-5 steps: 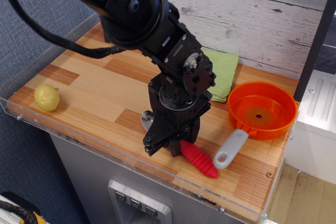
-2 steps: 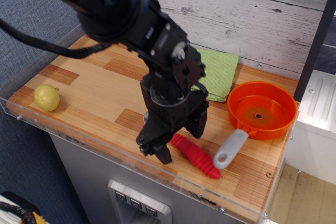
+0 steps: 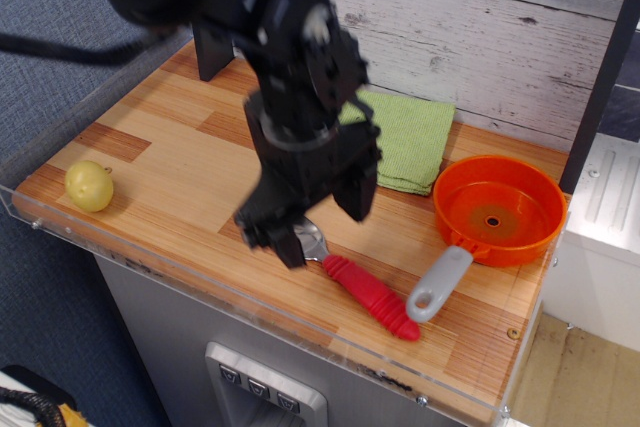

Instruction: Move the red spoon to the left of the orange measuring cup and so that it is facing the wall on the left.

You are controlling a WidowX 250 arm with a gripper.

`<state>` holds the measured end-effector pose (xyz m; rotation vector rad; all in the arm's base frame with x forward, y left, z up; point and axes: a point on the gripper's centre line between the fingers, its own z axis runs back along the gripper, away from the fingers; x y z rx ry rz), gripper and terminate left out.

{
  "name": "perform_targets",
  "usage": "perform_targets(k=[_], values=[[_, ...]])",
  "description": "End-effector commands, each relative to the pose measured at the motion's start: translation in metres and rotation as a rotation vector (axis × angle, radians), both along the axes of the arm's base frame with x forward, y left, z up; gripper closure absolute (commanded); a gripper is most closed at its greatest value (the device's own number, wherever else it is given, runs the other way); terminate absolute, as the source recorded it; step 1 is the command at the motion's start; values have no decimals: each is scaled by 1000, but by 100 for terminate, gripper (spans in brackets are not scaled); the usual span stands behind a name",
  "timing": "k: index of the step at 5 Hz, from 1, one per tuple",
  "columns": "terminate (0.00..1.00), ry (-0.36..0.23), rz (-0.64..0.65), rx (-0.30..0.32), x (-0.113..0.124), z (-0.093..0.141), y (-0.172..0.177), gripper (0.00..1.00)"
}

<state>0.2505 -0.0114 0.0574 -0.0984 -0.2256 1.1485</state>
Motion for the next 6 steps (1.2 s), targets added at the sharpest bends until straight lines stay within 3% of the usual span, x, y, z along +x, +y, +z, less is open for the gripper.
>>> perform_targets(k=[1,2,3,4,5,6], values=[[0,70,-283,177,-10,32,35,0],[0,125,-538,236,-6,40,61,0],[0,147,-793,242,-11,46,83,0],[0,117,-1006,238,-22,47,102,0],[0,118,-1142,306,-30,49,122,0],[0,75,-1162,310,-13,51,140,0]])
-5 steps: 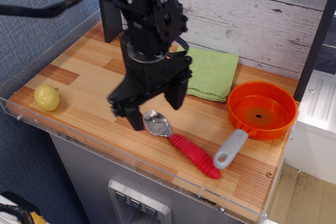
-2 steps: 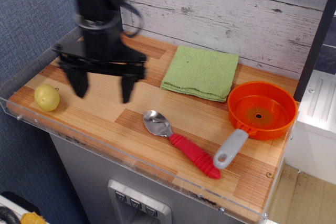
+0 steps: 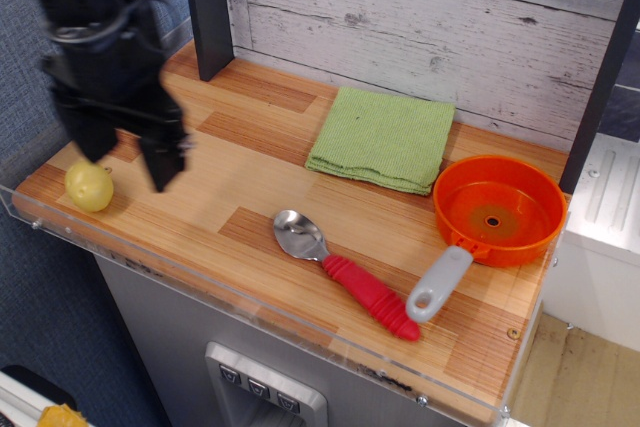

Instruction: Move the red spoon to the left of the orange measuring cup and so that it is facing the wall on the left.

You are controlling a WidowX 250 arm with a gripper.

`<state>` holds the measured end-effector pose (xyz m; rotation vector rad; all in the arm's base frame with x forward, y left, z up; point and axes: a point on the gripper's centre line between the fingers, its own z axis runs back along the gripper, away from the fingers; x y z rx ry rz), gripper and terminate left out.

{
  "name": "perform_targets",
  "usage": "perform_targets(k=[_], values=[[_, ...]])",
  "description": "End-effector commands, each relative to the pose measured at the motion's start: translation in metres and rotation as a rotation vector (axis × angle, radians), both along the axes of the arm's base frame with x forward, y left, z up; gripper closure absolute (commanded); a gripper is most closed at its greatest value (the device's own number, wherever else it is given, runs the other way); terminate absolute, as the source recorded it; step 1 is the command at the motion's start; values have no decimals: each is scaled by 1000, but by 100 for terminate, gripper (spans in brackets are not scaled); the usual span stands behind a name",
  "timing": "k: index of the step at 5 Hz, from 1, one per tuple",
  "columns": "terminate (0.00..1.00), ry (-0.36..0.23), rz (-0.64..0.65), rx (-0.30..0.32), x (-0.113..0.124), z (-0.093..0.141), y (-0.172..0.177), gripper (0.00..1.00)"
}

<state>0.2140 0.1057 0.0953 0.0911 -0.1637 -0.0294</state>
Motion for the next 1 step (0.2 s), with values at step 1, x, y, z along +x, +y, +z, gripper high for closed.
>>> perform_targets(k=[1], values=[[100,-65,-29,27,41,11,41,0]])
